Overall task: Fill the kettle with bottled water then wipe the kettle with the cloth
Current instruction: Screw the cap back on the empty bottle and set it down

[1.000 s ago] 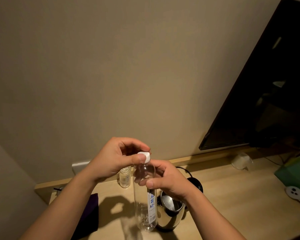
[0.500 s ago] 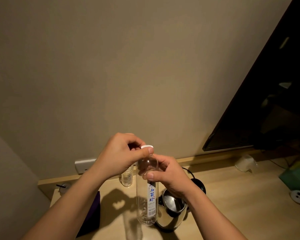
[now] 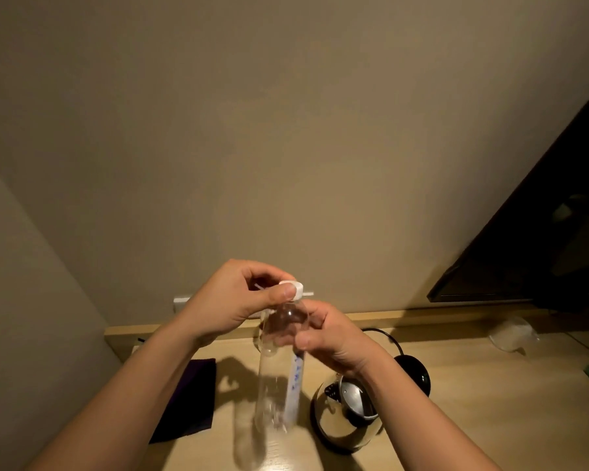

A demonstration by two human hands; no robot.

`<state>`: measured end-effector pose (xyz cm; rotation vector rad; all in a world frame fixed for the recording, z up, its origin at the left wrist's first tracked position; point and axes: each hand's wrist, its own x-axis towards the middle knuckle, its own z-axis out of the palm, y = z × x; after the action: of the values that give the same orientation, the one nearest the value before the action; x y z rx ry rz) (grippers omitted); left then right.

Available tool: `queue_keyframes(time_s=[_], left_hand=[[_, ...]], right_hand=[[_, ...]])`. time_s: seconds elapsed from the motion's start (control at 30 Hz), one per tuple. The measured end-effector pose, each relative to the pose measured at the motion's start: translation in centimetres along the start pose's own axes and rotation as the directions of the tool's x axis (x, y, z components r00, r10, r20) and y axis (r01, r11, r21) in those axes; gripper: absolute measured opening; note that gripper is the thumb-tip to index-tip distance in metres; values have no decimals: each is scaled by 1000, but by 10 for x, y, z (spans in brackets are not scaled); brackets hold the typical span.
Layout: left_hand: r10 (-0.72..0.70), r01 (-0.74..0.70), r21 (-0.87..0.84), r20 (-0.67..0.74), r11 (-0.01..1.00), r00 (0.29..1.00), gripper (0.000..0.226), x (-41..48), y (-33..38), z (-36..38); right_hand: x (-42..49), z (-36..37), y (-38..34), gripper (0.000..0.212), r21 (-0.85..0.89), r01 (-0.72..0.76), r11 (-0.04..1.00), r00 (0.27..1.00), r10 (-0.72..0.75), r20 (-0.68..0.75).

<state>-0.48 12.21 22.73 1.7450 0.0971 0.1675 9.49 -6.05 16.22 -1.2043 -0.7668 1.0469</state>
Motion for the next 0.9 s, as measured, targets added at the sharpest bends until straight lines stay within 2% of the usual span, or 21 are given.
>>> queue_keyframes(time_s=[0.1,0.2,0.27,0.33,0.43,0.53,0.63,0.73,0.9], left_hand=[[-59,64,57,-91,996,994,74,-11,-31,-25],[-157,160,20,-93,987,983,93,-31,-76,-40],[-207,214,75,-97,974,974,90,-41,-108,-36],[-212,226,91,-141,970,967,78,-43,-134,-26],[-205,216,14,-257,976,944,67,-35,-165,-15],[-224,230,-13,-273,973,935,65,-27,-192,-17],[-273,280,-3,-238,960,932,62,-18,-218,-22],[-312,314,-20,-205,949,928,62,-6,-244,-24],[-350,340,-88,-163,936,922,65,11,-286,-21]], right_hand=[[20,1,0,59,-180,5,984,991,-29,-132],[39,3,3,58,-338,-12,941,964,-79,-255],[52,5,8,61,-421,-36,907,961,-84,-264],[65,7,14,62,-460,-56,886,971,-58,-230],[83,8,23,66,-547,-87,833,983,-17,-182],[98,3,22,79,-609,-106,786,983,-9,-182],[116,-6,16,56,-755,-43,655,988,-87,-131],[133,-12,19,30,-883,-9,470,997,-60,-42],[151,-22,37,33,-954,-22,299,999,39,-11]])
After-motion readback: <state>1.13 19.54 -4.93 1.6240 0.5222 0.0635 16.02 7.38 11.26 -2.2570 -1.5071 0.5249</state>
